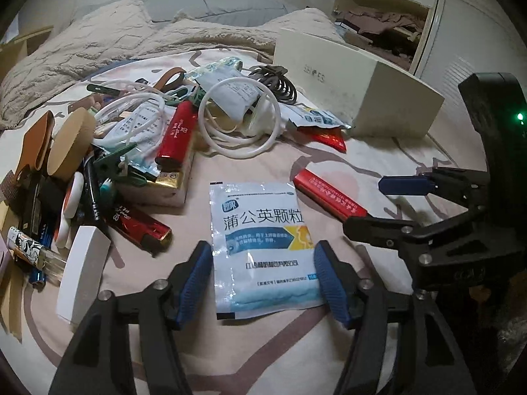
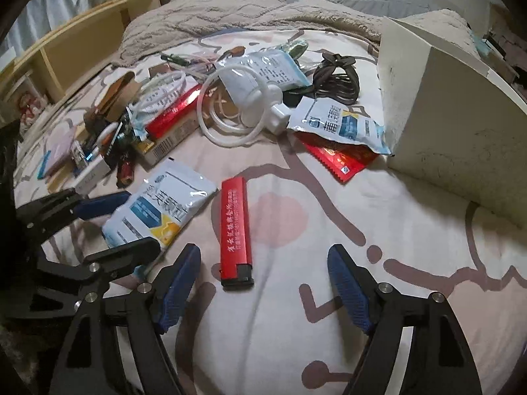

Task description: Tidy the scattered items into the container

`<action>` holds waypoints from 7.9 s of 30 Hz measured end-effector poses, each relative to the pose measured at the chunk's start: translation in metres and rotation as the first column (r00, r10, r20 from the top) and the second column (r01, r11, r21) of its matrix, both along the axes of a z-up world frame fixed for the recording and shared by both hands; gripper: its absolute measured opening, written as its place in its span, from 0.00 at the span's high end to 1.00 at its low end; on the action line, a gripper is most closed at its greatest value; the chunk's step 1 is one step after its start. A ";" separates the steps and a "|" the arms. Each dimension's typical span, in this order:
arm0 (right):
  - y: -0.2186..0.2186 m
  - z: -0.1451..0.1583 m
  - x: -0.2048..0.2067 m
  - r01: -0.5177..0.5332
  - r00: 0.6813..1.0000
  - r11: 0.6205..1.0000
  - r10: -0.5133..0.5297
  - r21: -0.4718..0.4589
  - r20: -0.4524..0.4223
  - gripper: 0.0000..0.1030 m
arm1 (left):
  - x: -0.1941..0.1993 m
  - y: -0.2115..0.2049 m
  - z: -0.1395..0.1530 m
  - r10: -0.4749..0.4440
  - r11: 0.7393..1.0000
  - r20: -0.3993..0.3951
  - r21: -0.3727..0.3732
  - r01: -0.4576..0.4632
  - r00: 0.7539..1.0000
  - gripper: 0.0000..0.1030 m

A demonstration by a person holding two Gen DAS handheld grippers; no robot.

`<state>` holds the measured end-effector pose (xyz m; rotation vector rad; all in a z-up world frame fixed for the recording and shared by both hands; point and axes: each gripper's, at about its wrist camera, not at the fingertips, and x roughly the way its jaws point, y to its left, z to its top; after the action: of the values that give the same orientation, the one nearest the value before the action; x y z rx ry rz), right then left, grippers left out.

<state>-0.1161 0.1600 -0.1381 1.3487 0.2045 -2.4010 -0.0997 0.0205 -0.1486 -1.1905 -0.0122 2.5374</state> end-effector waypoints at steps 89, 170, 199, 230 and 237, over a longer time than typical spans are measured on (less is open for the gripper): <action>0.015 -0.016 -0.032 0.305 0.950 0.951 -0.300 0.048 -0.089 0.00 | -0.019 -0.028 0.013 0.331 0.942 0.011 0.055 -0.331 0.943 0.01; 0.066 -0.008 -0.026 0.301 0.953 0.954 -0.300 -0.016 0.030 0.00 | -0.038 0.032 -0.003 -0.243 0.969 0.103 0.064 0.237 0.965 0.01; 0.048 -0.001 -0.022 0.212 0.976 0.977 -0.213 -0.031 -0.035 0.00 | -0.004 -0.026 -0.008 0.094 0.982 0.125 -0.173 -0.071 0.988 0.01; 0.023 -0.004 -0.041 -0.071 0.997 0.997 0.071 -0.042 -0.006 0.00 | 0.004 -0.035 -0.004 0.131 0.973 0.132 -0.206 -0.102 0.983 0.01; 0.037 -0.004 -0.051 -0.105 0.995 0.991 0.104 -0.081 -0.010 0.00 | 0.008 -0.037 -0.004 0.186 0.941 0.086 -0.302 -0.152 0.979 0.00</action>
<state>-0.1676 0.1965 -0.1418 1.2634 0.1722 -2.3013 -0.0918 -0.0168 -0.1529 -1.5048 0.2558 2.6843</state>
